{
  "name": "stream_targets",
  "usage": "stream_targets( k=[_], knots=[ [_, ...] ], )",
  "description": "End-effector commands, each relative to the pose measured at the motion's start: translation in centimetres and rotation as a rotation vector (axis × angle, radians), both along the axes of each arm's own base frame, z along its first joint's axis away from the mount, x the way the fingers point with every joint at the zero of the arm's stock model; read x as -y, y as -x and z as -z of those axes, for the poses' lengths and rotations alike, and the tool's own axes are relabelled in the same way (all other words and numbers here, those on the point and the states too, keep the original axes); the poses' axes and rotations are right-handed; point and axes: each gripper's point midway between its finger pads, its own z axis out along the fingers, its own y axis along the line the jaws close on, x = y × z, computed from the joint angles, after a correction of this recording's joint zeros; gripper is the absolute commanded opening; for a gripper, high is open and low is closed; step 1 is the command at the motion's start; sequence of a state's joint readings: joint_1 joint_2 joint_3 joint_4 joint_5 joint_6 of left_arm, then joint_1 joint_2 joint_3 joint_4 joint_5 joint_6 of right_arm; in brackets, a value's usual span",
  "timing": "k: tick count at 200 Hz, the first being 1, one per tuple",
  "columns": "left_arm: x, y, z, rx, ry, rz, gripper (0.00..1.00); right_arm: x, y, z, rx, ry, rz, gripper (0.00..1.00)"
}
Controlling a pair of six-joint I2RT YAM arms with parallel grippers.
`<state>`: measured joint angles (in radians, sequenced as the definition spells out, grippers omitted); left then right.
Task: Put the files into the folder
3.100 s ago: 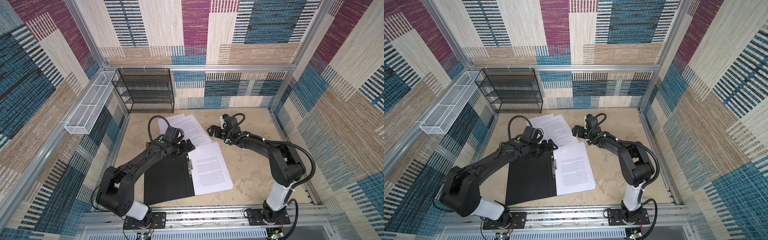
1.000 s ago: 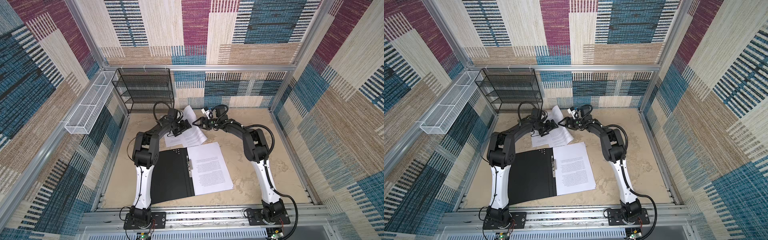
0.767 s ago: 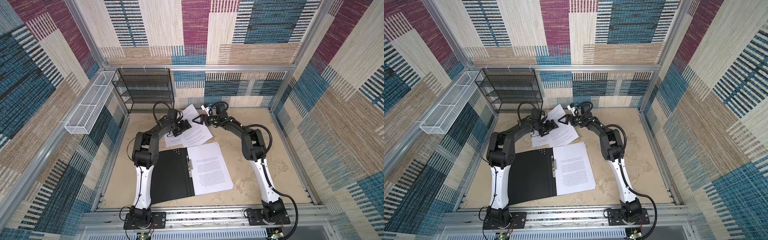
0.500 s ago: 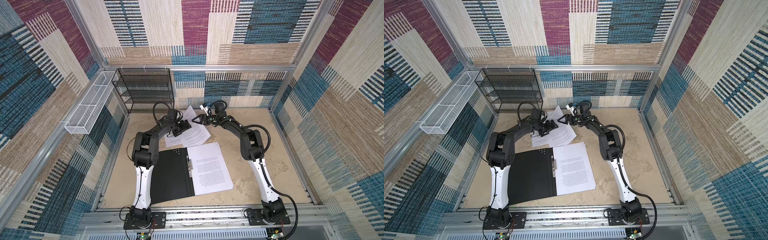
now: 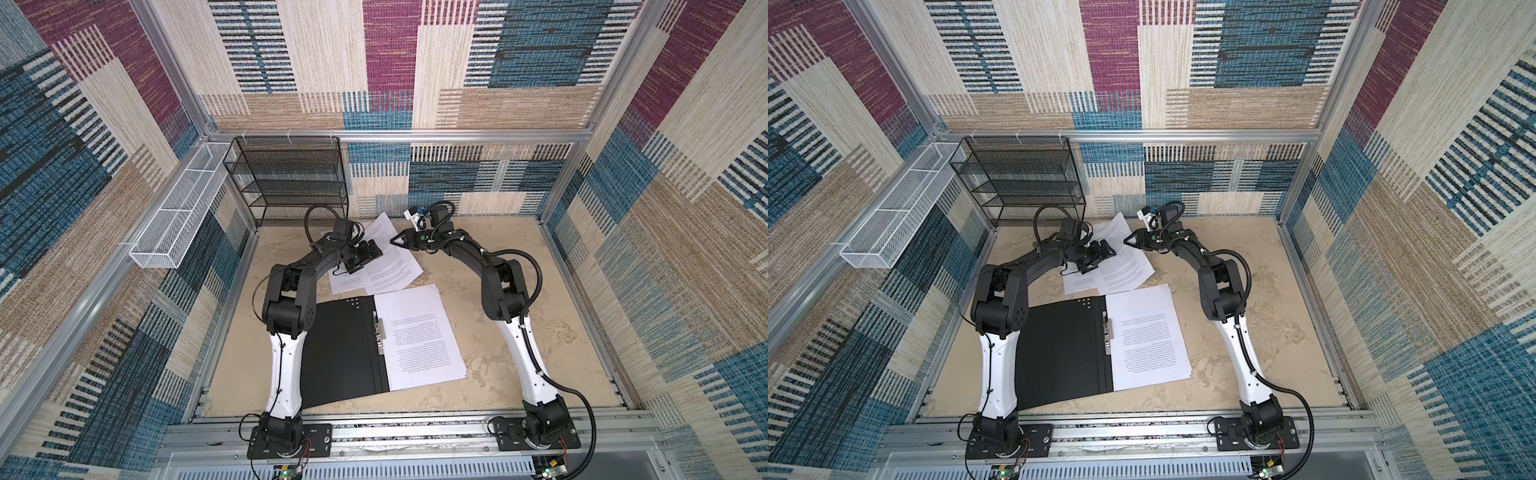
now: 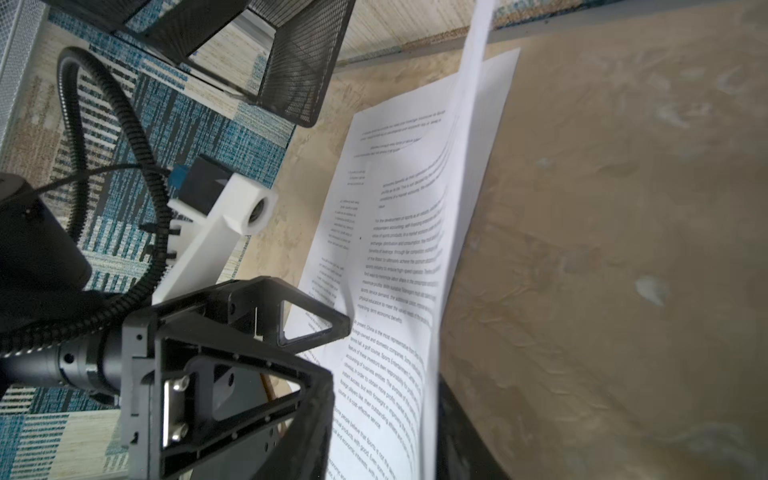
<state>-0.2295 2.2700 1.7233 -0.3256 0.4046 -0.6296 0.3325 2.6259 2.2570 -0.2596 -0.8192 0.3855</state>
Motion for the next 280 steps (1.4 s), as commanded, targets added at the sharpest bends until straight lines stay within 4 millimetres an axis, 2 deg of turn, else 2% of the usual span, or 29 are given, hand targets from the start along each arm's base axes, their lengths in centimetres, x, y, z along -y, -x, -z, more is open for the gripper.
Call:
stream_targets(
  k=[1, 20, 43, 54, 71, 92, 101, 112, 129, 143, 167, 193, 213, 223, 227, 241, 266, 280],
  knots=[
    [-1.0, 3.2, 2.8, -0.178, -0.045, -0.016, 0.92, 0.1, -0.5, 0.1, -0.004, 0.011, 0.022, 0.25],
    [-0.5, 2.8, 1.8, -0.159, -0.021, -0.002, 0.92, 0.2, -0.6, 0.2, -0.006, 0.015, 0.028, 0.13],
    [0.4, 2.4, -0.3, -0.129, 0.032, 0.025, 0.92, 0.4, -1.0, 0.0, 0.002, 0.021, 0.047, 0.04],
    [1.6, 2.6, -2.7, -0.11, 0.109, 0.05, 0.92, 0.7, -1.3, -0.2, 0.009, 0.027, 0.059, 0.01],
    [3.6, 3.6, -8.1, -0.032, 0.2, 0.097, 0.93, 1.2, -1.9, -0.5, 0.026, 0.036, 0.086, 0.0],
    [4.1, 5.5, -13.9, 0.063, 0.22, 0.111, 0.94, 2.2, -3.0, -1.8, 0.056, 0.021, 0.124, 0.0],
    [3.9, 6.5, -15.6, 0.089, 0.236, 0.104, 0.94, 2.6, -3.4, -2.7, 0.07, 0.009, 0.138, 0.0],
    [3.3, 8.3, -16.2, 0.089, 0.233, 0.091, 0.94, 3.0, -3.7, -4.1, 0.094, -0.002, 0.152, 0.0],
    [0.9, 10.8, -15.6, 0.082, 0.137, 0.046, 0.94, 3.5, -3.8, -7.2, 0.14, -0.015, 0.164, 0.0],
    [-1.1, 13.3, -13.8, 0.043, 0.059, 0.012, 0.94, 3.9, -3.5, -10.1, 0.176, -0.023, 0.177, 0.0],
    [-3.0, 16.9, -11.0, 0.0, 0.004, -0.005, 0.94, 4.7, -1.8, -15.3, 0.218, -0.04, 0.203, 0.0],
    [-4.4, 20.2, -7.6, -0.086, -0.052, 0.005, 0.94, 5.6, 2.1, -19.6, 0.22, -0.078, 0.215, 0.0],
    [-4.5, 21.9, -4.2, -0.17, -0.039, 0.016, 0.94, 5.5, 7.2, -21.7, 0.243, -0.1, 0.221, 0.0],
    [-4.8, 22.5, -2.8, -0.221, -0.045, 0.014, 0.93, 5.2, 9.9, -22.3, 0.248, -0.11, 0.22, 0.0],
    [-5.0, 22.7, -2.3, -0.237, -0.05, 0.01, 0.93, 5.1, 11.0, -21.7, 0.232, -0.109, 0.215, 0.0],
    [-5.2, 23.1, -0.9, -0.262, -0.054, -0.009, 0.94, 5.4, 14.5, -21.3, 0.2, -0.139, 0.2, 0.0],
    [-5.8, 23.3, 0.5, -0.263, -0.062, -0.06, 0.94, 6.4, 19.4, -19.9, 0.13, -0.181, 0.191, 0.0],
    [-6.4, 23.6, 1.6, -0.278, -0.092, -0.087, 0.94, 6.2, 21.9, -19.3, 0.108, -0.185, 0.166, 0.0]
  ],
)
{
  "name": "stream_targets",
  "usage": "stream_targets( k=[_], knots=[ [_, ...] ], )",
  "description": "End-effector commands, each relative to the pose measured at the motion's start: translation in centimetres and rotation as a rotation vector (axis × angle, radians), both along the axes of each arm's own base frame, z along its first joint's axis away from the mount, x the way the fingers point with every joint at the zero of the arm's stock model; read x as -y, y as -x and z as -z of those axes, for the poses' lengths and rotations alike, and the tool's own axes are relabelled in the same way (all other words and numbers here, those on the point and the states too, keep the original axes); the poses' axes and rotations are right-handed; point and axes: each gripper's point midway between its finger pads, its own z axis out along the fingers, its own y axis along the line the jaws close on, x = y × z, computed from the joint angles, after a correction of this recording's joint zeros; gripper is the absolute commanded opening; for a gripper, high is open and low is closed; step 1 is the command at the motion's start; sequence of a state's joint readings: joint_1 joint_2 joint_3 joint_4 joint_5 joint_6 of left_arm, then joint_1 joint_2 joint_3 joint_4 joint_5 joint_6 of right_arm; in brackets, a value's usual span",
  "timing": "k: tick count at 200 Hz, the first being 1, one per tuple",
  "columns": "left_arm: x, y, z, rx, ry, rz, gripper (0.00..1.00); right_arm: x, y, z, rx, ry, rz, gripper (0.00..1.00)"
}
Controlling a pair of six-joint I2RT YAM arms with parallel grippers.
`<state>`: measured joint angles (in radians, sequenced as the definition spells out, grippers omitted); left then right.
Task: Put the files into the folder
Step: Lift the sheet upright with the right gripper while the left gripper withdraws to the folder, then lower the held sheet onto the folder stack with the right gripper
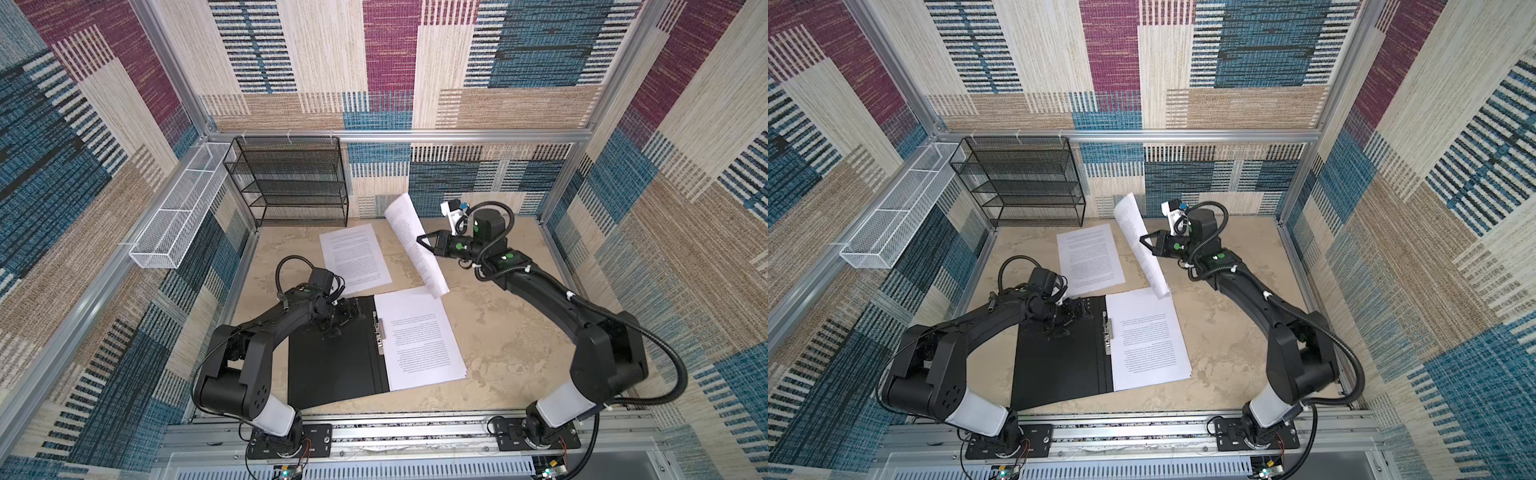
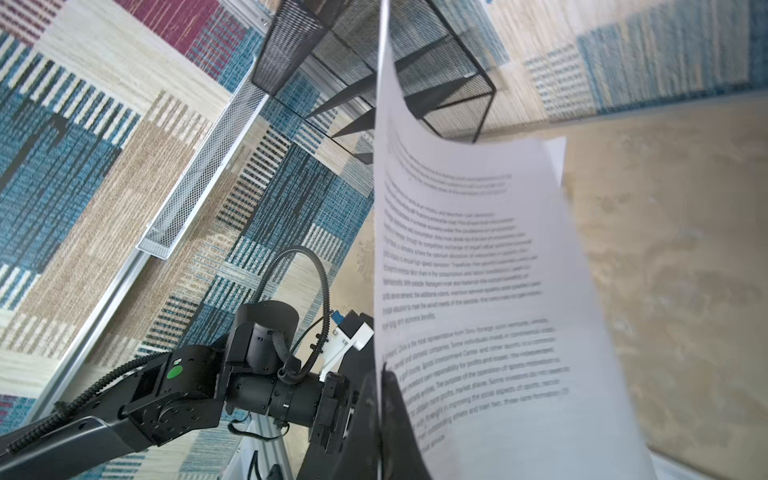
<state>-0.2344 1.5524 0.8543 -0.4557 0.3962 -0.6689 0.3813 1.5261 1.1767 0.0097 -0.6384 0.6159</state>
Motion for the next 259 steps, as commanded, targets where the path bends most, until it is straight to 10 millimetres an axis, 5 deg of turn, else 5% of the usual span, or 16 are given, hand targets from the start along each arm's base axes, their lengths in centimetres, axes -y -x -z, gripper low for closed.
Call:
stream_targets(
  k=[1, 33, 62, 150, 209, 259],
  knots=[
    [-0.9, -0.4, 1.3, 0.012, -0.044, -0.052, 0.95, -0.5, 3.1, -1.4, 0.016, -0.072, -0.029, 0.0],
    [-1.8, 0.5, 3.6, -0.032, -0.09, -0.081, 0.95, -1.5, 7.2, -2.0, -0.003, -0.114, -0.071, 0.0],
    [-1.9, 0.8, 4.3, -0.059, -0.096, -0.081, 0.95, -0.5, 8.8, -1.7, -0.027, -0.155, -0.04, 0.0],
    [-2.4, 1.6, 4.4, -0.067, -0.12, -0.082, 0.95, 5.7, 8.7, 12.1, -0.222, 0.021, 0.298, 0.0],
    [-2.3, 1.3, 4.2, -0.065, -0.114, -0.08, 0.95, 7.1, 9.4, 16.5, -0.258, 0.119, 0.34, 0.0],
    [-2.2, 1.2, 4.3, -0.067, -0.114, -0.079, 0.94, 7.8, 9.3, 18.4, -0.259, 0.214, 0.348, 0.0]
  ],
)
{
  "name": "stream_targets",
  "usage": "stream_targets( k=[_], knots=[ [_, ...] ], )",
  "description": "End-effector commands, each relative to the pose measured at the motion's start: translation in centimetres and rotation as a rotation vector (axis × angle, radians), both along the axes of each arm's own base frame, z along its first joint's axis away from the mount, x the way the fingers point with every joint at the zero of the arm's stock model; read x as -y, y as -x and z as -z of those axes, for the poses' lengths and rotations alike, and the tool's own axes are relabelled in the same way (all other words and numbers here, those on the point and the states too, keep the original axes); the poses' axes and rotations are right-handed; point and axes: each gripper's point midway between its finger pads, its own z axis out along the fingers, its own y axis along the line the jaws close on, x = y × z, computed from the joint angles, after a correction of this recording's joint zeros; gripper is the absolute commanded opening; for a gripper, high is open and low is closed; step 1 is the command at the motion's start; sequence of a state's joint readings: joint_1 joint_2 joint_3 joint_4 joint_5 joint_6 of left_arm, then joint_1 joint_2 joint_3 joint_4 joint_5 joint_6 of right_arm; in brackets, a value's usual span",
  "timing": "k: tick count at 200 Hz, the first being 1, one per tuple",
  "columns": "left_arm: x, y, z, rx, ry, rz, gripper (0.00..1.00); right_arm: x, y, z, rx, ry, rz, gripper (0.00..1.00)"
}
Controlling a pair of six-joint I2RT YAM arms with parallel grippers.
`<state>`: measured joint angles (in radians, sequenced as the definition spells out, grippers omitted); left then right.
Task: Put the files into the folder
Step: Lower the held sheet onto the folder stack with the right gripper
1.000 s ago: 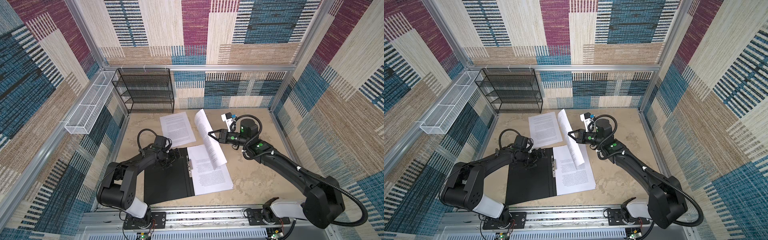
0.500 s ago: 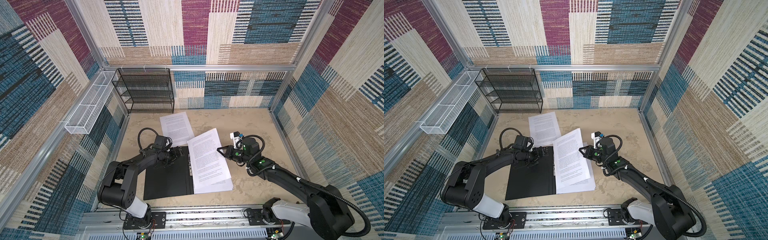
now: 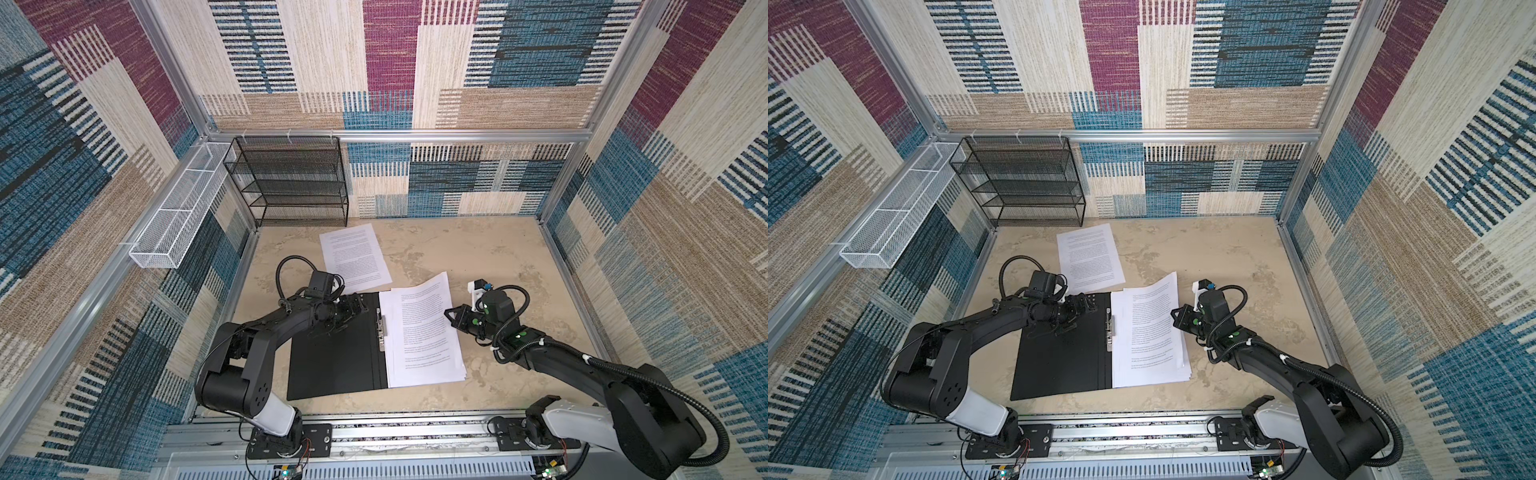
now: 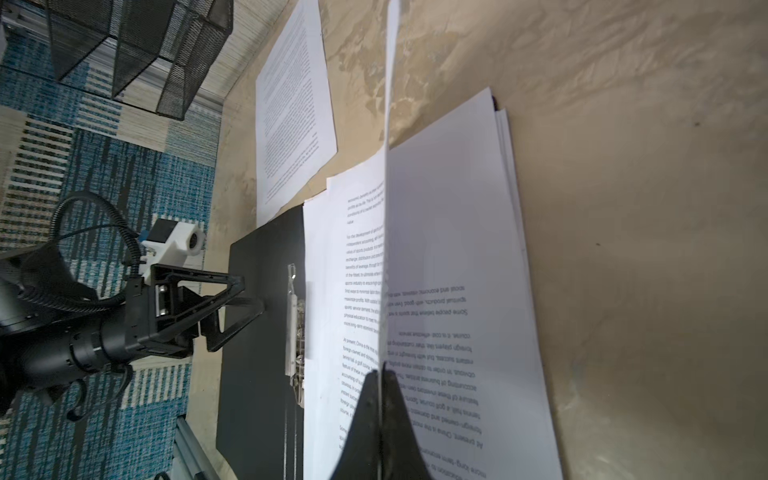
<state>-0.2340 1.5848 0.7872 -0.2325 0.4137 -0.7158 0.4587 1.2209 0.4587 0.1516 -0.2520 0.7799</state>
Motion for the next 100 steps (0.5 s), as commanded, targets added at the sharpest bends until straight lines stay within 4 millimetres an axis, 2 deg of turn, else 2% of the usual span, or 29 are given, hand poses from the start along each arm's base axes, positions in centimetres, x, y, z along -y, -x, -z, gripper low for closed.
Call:
stream_targets(
  k=[1, 50, 100],
  knots=[
    [-3.0, 3.3, 3.4, -0.166, -0.165, -0.049, 0.94, 0.4, -0.4, 0.3, 0.025, 0.042, 0.003, 0.0],
    [-3.0, 3.2, 3.3, -0.166, -0.17, -0.049, 0.94, -0.9, -0.3, 1.3, 0.003, 0.0, -0.05, 0.0],
    [-2.9, 3.2, 3.5, -0.173, -0.165, -0.049, 0.94, -1.3, 0.0, 1.9, -0.014, -0.021, -0.056, 0.0]
  ],
)
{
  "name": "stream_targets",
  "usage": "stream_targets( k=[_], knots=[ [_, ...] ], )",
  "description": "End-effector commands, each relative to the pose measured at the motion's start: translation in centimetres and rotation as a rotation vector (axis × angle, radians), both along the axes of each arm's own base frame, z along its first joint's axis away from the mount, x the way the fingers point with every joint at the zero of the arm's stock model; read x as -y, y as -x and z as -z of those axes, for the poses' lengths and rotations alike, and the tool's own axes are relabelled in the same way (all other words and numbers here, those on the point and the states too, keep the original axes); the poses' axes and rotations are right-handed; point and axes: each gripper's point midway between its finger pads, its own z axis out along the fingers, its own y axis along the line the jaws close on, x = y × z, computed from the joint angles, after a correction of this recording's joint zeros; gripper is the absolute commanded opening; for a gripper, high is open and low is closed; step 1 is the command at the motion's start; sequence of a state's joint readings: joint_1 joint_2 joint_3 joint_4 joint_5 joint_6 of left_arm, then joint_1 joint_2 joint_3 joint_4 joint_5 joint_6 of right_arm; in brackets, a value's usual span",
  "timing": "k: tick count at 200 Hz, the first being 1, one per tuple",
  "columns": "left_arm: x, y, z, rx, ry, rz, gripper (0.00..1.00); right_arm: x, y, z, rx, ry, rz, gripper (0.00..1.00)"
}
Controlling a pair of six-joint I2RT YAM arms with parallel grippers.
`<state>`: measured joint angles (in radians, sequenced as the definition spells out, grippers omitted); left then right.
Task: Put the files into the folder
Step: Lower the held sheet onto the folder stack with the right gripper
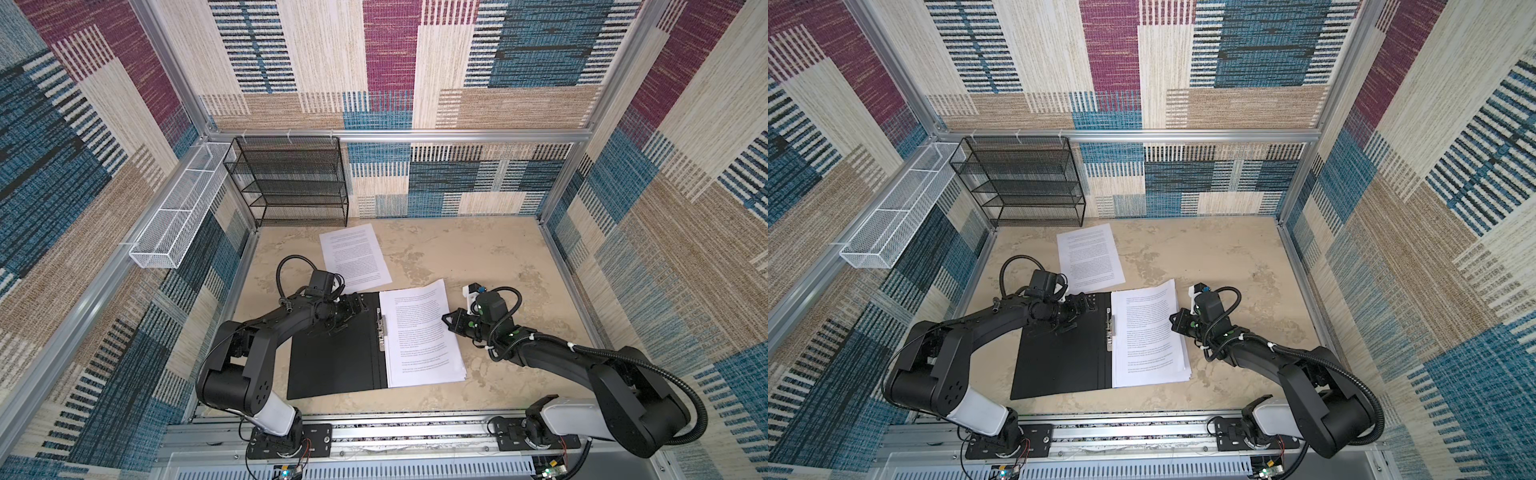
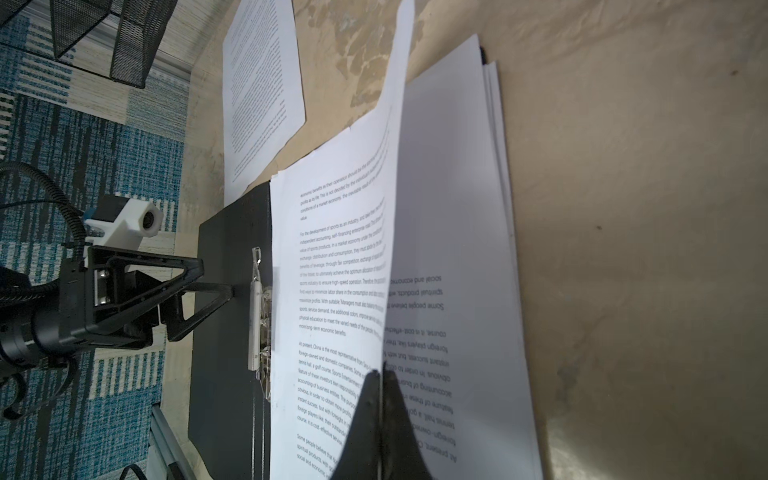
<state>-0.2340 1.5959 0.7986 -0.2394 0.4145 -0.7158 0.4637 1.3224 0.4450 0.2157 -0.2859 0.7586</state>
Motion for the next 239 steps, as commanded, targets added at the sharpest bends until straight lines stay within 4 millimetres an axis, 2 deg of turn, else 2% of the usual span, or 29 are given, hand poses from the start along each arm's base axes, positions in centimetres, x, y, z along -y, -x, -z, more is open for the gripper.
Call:
stream_targets(
  k=[1, 127, 239],
  knots=[
    [-3.0, 3.37, 3.45, -0.167, -0.163, -0.05, 0.94, -0.66, -0.28, -0.68, 0.028, -0.039, -0.011, 0.0],
    [-2.85, 3.48, 3.62, -0.172, -0.156, -0.045, 0.94, -1.45, -0.49, -0.48, 0.018, -0.061, -0.019, 0.0],
    [-2.81, 3.54, 3.77, -0.177, -0.155, -0.043, 0.94, -0.87, -0.66, 0.26, -0.012, -0.055, 0.033, 0.0]
  ],
)
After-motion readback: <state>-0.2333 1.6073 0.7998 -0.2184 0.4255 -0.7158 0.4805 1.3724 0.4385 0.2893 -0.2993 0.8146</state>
